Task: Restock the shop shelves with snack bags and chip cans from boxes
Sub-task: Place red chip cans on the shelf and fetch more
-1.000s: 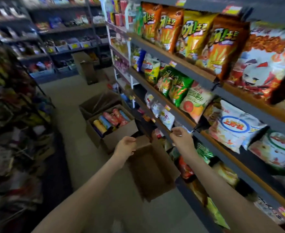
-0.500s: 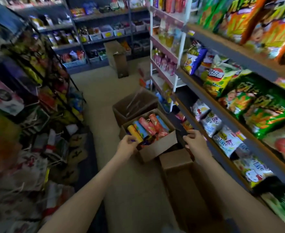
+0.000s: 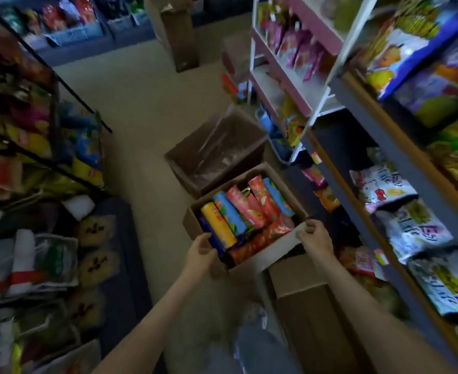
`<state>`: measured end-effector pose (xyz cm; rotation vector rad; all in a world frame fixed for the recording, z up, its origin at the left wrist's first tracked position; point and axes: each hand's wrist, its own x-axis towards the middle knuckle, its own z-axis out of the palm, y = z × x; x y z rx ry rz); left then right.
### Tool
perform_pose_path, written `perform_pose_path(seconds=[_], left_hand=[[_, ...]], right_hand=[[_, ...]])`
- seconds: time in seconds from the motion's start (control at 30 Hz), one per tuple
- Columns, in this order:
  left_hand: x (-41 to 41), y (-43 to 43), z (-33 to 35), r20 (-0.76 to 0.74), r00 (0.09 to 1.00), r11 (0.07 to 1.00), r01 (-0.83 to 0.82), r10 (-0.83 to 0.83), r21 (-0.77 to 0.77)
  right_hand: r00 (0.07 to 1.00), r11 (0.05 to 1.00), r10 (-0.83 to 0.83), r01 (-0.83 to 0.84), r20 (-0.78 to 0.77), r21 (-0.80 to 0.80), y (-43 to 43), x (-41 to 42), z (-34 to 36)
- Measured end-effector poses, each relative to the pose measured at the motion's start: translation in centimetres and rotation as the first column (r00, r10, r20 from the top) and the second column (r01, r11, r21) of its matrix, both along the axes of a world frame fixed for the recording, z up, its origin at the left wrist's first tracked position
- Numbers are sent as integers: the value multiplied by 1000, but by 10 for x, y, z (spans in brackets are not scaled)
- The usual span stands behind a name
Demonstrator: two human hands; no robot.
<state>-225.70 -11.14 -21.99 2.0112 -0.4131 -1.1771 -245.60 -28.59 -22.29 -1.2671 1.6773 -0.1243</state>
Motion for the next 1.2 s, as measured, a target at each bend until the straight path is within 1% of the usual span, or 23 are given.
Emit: perform_pose_path(seconds=[0.1,0.2,0.27,0.33,0.4,0.5,0.57,0.63,0.8,0.93,1.03,1.1,1.2], left_hand=[[18,-40,-63,-118,993,1000,29,-29,0],[30,-79,-134,-263,962,997,79,-76,1],[34,-103,-178,-303,946,993,116,-115,-16],[39,-122,-217,-302,933,981,190,-195,-45],[43,-137,-247,-271,918,956,287,-292,-56],[46,-152,-276,-231,878,906,421,-419,-44],[47,-160,-285,-196,849,868,495,-491,-34],[45,-168,-290,-174,820,835,550,-546,-31],[36,-186,-281,-129,773,784,615,-621,-88],[27,-204,-267,21,708,702,703,-706,-111],[23,-216,-262,73,683,672,729,-726,-131],[21,-221,-262,101,692,674,720,-715,-162],[22,-226,-263,185,763,746,645,-620,-165]], right_hand=[[998,1000,-2,3,-63,17,-35,14,-64],[992,998,49,-43,-116,54,-60,24,-137],[986,994,93,-84,-141,69,-74,30,-186],[953,981,181,-156,-243,119,-88,33,-234],[898,966,239,-180,-370,186,-100,34,-272],[895,962,243,-172,-374,213,-110,33,-305],[900,965,239,-178,-365,193,-111,29,-318],[913,976,204,-163,-353,144,-110,26,-317],[965,994,110,-108,-237,23,-115,40,-268],[988,993,97,-104,-120,-57,-137,53,-224],[992,992,105,-109,-65,-60,-154,66,-202],[996,995,84,-84,-10,-50,-162,75,-196],[990,1000,-9,8,143,9,-170,90,-196]])
